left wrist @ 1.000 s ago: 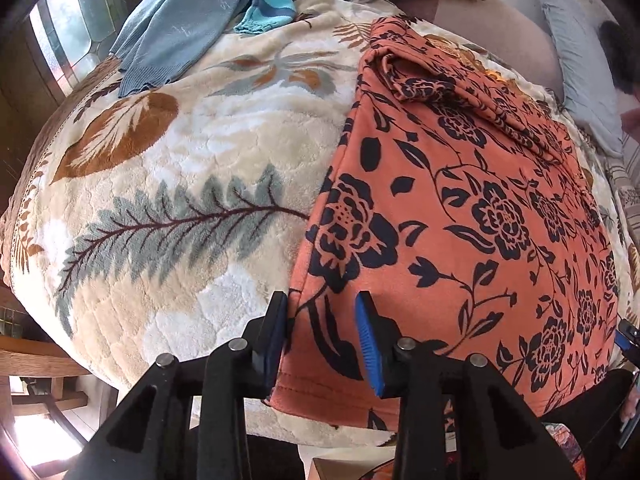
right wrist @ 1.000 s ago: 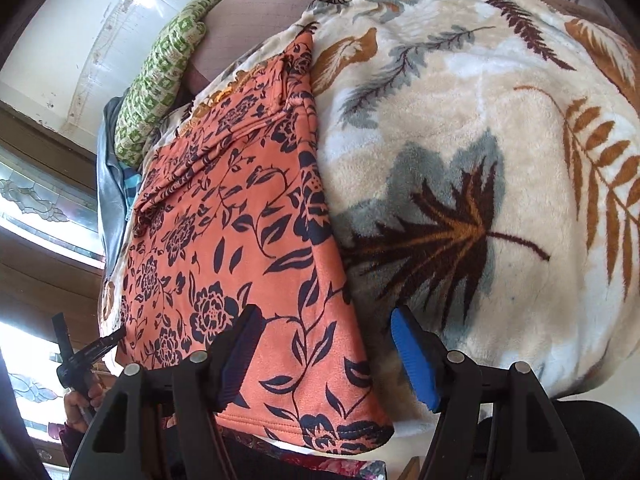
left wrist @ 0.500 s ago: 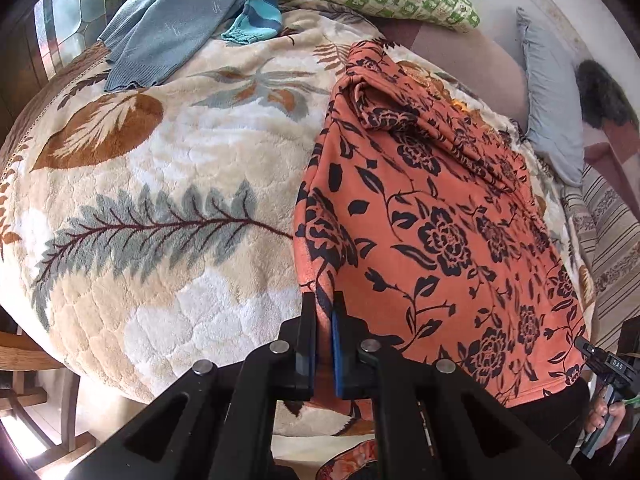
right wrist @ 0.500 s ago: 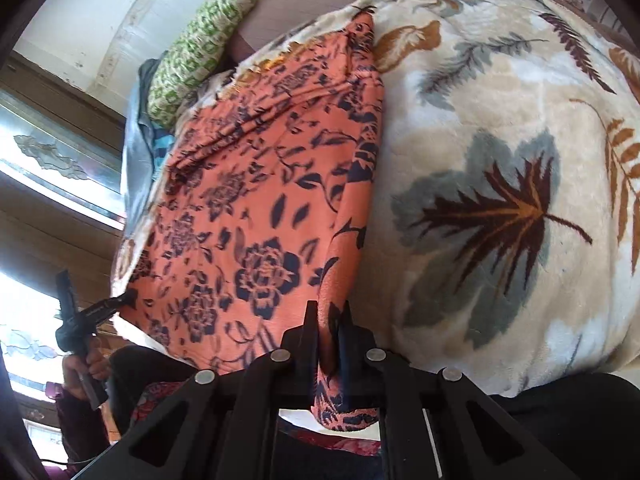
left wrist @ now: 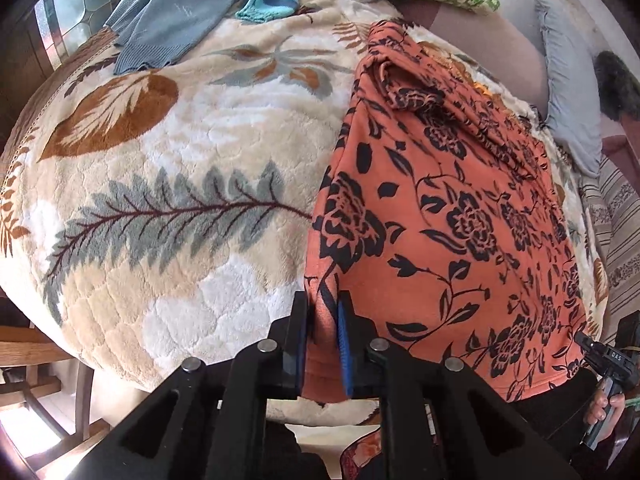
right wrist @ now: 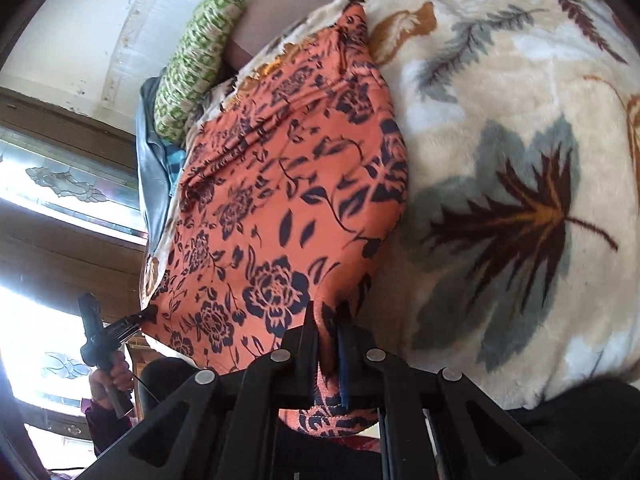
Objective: Fold small clothes
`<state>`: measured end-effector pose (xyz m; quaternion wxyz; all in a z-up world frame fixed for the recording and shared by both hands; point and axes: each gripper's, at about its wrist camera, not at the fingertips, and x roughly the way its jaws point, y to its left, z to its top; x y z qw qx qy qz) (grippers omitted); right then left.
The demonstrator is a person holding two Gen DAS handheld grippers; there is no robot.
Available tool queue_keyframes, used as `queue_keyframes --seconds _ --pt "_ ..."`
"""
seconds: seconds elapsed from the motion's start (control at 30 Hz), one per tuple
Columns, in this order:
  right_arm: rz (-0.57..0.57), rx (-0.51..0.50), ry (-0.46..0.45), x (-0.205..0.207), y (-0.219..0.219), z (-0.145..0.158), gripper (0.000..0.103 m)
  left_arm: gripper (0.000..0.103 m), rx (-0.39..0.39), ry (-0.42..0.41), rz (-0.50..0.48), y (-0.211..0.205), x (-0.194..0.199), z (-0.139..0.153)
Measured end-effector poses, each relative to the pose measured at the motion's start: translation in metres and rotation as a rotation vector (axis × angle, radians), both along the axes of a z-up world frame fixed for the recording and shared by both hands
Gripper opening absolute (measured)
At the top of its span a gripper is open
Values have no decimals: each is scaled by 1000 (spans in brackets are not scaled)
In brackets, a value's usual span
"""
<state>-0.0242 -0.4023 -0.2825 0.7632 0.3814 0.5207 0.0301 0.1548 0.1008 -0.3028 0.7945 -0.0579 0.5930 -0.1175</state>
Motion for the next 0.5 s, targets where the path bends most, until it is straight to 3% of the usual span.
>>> queue_keyframes --seconds 0.03,0.07,0.1,0.17,0.23,0.27,0.3,0.37,0.43,0.47,0.5 --pt "-8 -10 17 -3 -3 -4 12 27 6 12 8 0 0 -3" --pt "-13 -19 32 -4 -3 -6 12 40 2 22 17 2 -1 -5" --pt "-14 -17 39 -5 -4 -8 13 48 -8 27 29 4 -2 -7" --pt "-28 -4 41 -7 -6 -11 14 48 -23 35 36 5 -2 -10" --pt "-48 22 33 -12 -9 -14 25 48 -27 41 38 4 -2 -14" --pt "-55 41 30 -13 -9 -16 41 48 -30 43 39 4 -3 -16" --pt "-65 62 29 -14 -8 -17 64 48 -37 39 29 3 -3 -16" --pt "-67 83 4 -16 -6 -17 70 48 -29 23 5 -1 -5 -17" --pt "-43 51 -6 -14 0 -15 70 38 -38 17 11 0 -5 -16" --pt "-30 33 -10 -13 3 -14 69 25 -50 19 6 0 -5 -17" --pt "-15 9 -13 -12 7 -13 64 19 -56 22 4 0 -5 -17"
